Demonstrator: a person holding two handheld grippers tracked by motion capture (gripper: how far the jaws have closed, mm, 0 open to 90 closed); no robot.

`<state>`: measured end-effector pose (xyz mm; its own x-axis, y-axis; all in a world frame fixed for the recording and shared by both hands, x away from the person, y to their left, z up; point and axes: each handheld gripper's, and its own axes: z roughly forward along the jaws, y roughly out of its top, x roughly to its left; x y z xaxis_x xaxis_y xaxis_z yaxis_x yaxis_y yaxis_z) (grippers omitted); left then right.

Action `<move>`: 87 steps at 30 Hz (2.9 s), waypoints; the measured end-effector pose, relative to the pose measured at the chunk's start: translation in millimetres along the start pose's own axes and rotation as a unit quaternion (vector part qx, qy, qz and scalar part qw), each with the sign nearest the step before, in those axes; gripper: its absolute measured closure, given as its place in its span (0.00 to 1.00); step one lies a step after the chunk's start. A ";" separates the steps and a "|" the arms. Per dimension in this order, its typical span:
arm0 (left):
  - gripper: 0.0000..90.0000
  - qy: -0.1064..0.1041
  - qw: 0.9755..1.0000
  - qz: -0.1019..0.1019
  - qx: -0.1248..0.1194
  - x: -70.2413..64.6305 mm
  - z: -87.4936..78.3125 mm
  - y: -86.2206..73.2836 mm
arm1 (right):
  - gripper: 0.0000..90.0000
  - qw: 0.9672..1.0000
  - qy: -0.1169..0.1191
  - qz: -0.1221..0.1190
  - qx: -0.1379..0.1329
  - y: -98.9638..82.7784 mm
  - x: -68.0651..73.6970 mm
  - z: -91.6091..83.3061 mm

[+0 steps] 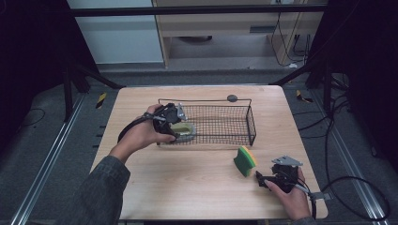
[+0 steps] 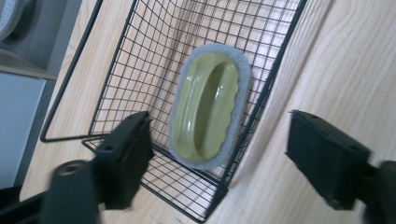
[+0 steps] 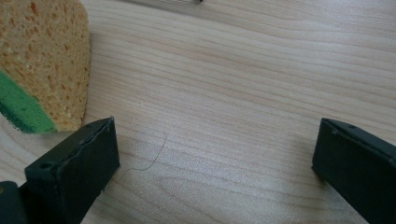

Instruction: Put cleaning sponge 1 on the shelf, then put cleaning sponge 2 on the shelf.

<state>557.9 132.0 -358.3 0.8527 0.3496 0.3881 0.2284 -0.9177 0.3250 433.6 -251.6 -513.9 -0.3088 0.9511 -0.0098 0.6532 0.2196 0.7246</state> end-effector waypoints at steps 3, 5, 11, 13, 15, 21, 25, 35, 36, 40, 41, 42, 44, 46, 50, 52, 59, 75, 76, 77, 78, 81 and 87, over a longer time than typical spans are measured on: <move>0.15 -0.003 1.000 -0.015 -0.010 -8.4 -3.2 -6.5 | 0.01 1.000 0.002 0.002 0.001 0.0 0.3 -0.5; 0.11 -0.001 1.000 -0.021 -0.011 -15.7 -4.6 -12.4 | 0.01 1.000 0.002 0.004 0.000 0.1 0.6 -0.5; 0.09 -0.001 0.999 -0.040 -0.034 -37.0 -9.1 -31.1 | 0.01 1.000 0.002 0.004 0.000 0.0 0.6 -0.5; 0.09 -0.002 0.999 -0.042 -0.035 -42.7 -9.1 -35.3 | 0.01 1.000 0.002 0.004 0.000 0.0 0.7 -0.6; 0.08 0.000 0.999 -0.043 -0.032 -51.0 -7.5 -41.6 | 0.01 1.000 0.001 0.004 0.000 -0.1 0.8 -0.7; 0.08 -0.001 0.998 -0.060 -0.035 -67.1 -1.8 -58.3 | 0.01 1.000 0.000 0.005 0.001 -0.2 1.1 -0.9; 0.07 -0.005 0.995 -0.086 -0.045 -71.9 1.6 -70.2 | 0.01 1.000 -0.001 0.006 0.001 -0.2 1.1 -0.9; 0.06 -0.007 0.986 -0.155 -0.056 -81.8 15.6 -100.5 | 0.01 1.000 -0.001 0.006 0.001 -0.2 1.2 -1.0; 0.06 -0.005 0.984 -0.167 -0.057 -83.0 18.3 -104.7 | 0.01 1.000 0.000 0.006 0.001 -0.3 1.3 -0.9; 0.06 -0.005 0.975 -0.211 -0.065 -81.9 26.2 -122.1 | 0.01 1.000 0.002 0.006 0.000 -0.3 1.2 -0.8; 0.06 -0.004 0.972 -0.224 -0.068 -81.1 28.3 -126.4 | 0.01 1.000 0.003 0.005 0.001 -0.3 1.5 -0.9; 0.06 -0.002 0.971 -0.231 -0.067 -80.8 31.0 -130.1 | 0.01 1.000 0.003 0.005 0.001 -0.3 1.5 -0.9; 0.06 0.001 0.969 -0.242 -0.060 -80.2 36.4 -137.5 | 0.01 1.000 0.003 0.002 0.000 -0.5 1.3 -0.6; 0.06 -0.001 0.966 -0.252 -0.059 -80.4 41.4 -144.3 | 0.01 1.000 0.004 0.000 0.000 -0.6 1.5 -0.7; 0.06 -0.005 0.961 -0.270 -0.058 -80.9 48.7 -153.4 | 0.02 1.000 0.012 -0.006 0.014 1.0 1.3 -2.6; 0.05 -0.003 0.961 -0.273 -0.056 -81.3 50.8 -155.9 | 0.06 1.000 0.016 -0.007 0.019 1.1 2.5 -5.7; 0.04 -0.001 0.955 -0.292 -0.057 -80.3 56.0 -164.9 | 0.10 0.999 0.019 -0.025 0.029 -5.0 9.1 -24.0; 0.00 -0.010 0.936 -0.338 -0.103 -78.6 64.1 -180.0 | 0.28 0.996 0.070 -0.039 0.037 11.0 25.8 -43.0; 0.00 -0.009 0.936 -0.336 -0.105 -79.1 64.1 -180.9 | 0.28 0.996 0.074 -0.041 0.040 12.9 28.0 -43.9; 0.00 -0.008 0.934 -0.340 -0.110 -80.1 64.4 -181.4 | 0.28 0.995 0.079 -0.040 0.046 15.4 30.3 -45.1; 0.00 -0.006 0.934 -0.339 -0.112 -80.4 64.4 -181.9 | 0.28 0.994 0.083 -0.044 0.049 18.2 32.5 -46.0; 0.00 -0.002 0.933 -0.342 -0.115 -81.5 64.7 -182.1 | 0.30 0.993 0.083 -0.057 0.067 28.7 37.3 -48.6; 0.00 0.001 0.932 -0.343 -0.120 -82.6 65.0 -183.0 | 0.31 0.988 0.087 -0.067 0.112 61.5 40.9 -49.8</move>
<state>476.3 258.8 -505.8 0.5437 0.8391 0.0201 0.6076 -0.4100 0.6802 426.7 -210.0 -435.4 -0.5045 0.8626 0.0364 0.7290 0.4031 0.5532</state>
